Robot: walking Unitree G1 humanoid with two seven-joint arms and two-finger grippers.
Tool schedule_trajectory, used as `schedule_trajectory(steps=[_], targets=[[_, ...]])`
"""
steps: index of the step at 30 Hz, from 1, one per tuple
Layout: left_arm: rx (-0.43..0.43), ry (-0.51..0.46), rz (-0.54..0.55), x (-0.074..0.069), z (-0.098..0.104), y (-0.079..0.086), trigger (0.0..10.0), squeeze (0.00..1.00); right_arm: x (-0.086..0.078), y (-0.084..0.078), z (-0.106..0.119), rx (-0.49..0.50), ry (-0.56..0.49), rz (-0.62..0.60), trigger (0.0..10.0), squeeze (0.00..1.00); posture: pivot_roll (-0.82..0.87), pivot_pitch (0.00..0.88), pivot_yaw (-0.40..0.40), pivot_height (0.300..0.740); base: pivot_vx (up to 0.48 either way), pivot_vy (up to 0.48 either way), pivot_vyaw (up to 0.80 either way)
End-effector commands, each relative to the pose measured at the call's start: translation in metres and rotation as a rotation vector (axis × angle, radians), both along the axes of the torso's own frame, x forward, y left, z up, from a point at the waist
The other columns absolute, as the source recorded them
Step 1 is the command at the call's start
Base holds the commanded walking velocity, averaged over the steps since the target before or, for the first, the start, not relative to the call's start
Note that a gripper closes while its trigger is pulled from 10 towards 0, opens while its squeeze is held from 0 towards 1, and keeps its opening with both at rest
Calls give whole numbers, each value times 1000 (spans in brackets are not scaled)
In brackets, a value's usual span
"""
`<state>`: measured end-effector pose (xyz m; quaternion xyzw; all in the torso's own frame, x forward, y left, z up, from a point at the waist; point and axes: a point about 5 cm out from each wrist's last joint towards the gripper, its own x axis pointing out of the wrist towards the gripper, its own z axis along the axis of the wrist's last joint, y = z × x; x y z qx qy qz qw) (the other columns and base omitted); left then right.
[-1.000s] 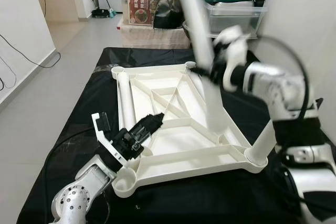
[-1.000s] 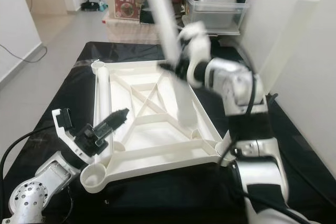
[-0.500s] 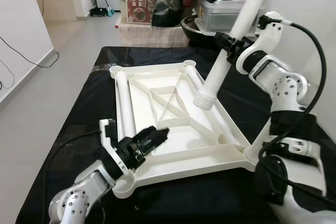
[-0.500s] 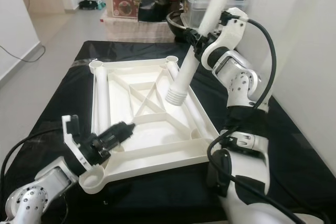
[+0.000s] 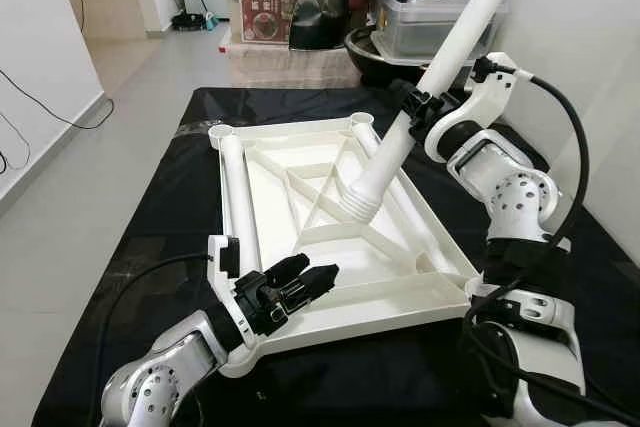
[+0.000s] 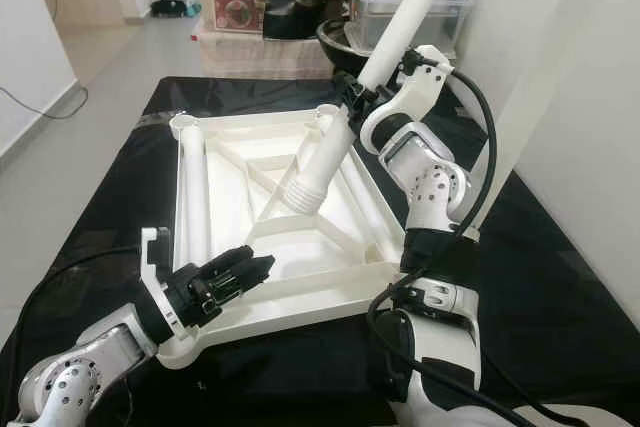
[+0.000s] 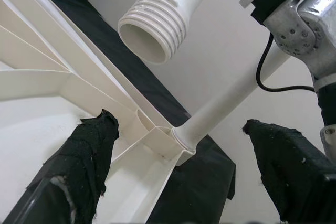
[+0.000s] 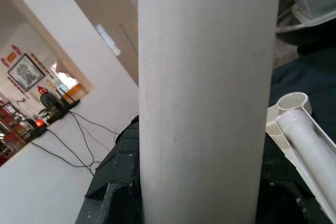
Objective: Building children table
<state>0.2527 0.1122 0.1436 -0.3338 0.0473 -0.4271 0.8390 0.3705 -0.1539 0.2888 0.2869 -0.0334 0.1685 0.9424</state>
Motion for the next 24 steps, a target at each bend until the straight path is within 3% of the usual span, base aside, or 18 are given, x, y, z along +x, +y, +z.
schedule_trajectory(steps=[1,6,13,15,18,21,24], targets=[[11,22,-3,-2,-5,3,10000,0,-3,11,-3,-2,-8,48,0,0,-82,0,-27,740,0,0,0],[13,19,-3,-2,-6,4,10000,0,-7,19,-3,-2,-26,91,0,0,-80,0,-27,740,0,0,0],[16,17,-10,-2,-5,4,10000,0,-22,34,-3,-10,-123,271,0,0,-80,0,-28,740,0,0,0],[30,15,-41,-6,-5,5,10000,0,-34,42,-2,-6,-167,421,0,0,-77,0,-28,740,0,0,0],[49,11,-67,-10,-5,7,10000,0,-43,44,0,-9,-205,507,0,0,-77,0,-28,740,0,0,0],[85,7,-115,-19,-6,12,10000,0,-61,46,7,-8,-286,681,0,0,-74,0,-28,740,0,0,0],[95,7,-122,-20,-6,13,10000,0,-63,46,9,0,-298,710,0,0,-74,0,-28,740,0,0,0]])
